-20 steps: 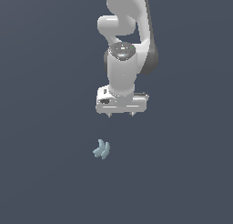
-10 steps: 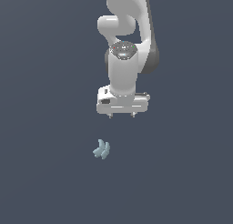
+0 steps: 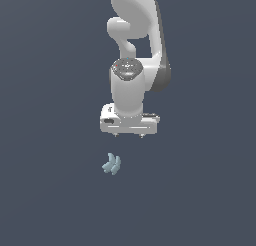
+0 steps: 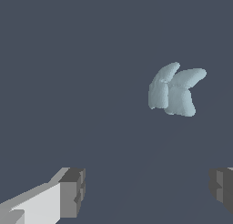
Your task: Pick up the object and move it to a goal position.
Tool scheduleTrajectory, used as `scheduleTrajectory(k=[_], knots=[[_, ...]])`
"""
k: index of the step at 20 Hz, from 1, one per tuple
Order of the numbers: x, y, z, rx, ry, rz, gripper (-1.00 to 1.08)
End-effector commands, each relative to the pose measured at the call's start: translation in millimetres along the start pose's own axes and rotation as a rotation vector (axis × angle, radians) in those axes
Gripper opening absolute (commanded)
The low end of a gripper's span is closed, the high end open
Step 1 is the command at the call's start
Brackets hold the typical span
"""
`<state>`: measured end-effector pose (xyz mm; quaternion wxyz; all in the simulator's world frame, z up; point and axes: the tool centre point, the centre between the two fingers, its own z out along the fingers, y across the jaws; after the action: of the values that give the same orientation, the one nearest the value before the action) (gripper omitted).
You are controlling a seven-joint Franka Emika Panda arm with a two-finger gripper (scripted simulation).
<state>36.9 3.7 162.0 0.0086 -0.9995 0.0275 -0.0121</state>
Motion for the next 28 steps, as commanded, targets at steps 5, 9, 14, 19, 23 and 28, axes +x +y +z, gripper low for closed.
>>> scheduleTrajectory(k=[5,9,14,19,23,28], knots=[[32,24,22,-0.005,-0.009,0.111,1.0],[49,39,37,-0.01,-0.013,0.178,1.0],[64,54,52,-0.015,-0.017,0.24,1.0],[72,63,62,-0.019,-0.02,0.278,1.0],[75,66,66,-0.021,-0.021,0.292,1.0],[75,66,67,-0.021,-0.021,0.292,1.0]])
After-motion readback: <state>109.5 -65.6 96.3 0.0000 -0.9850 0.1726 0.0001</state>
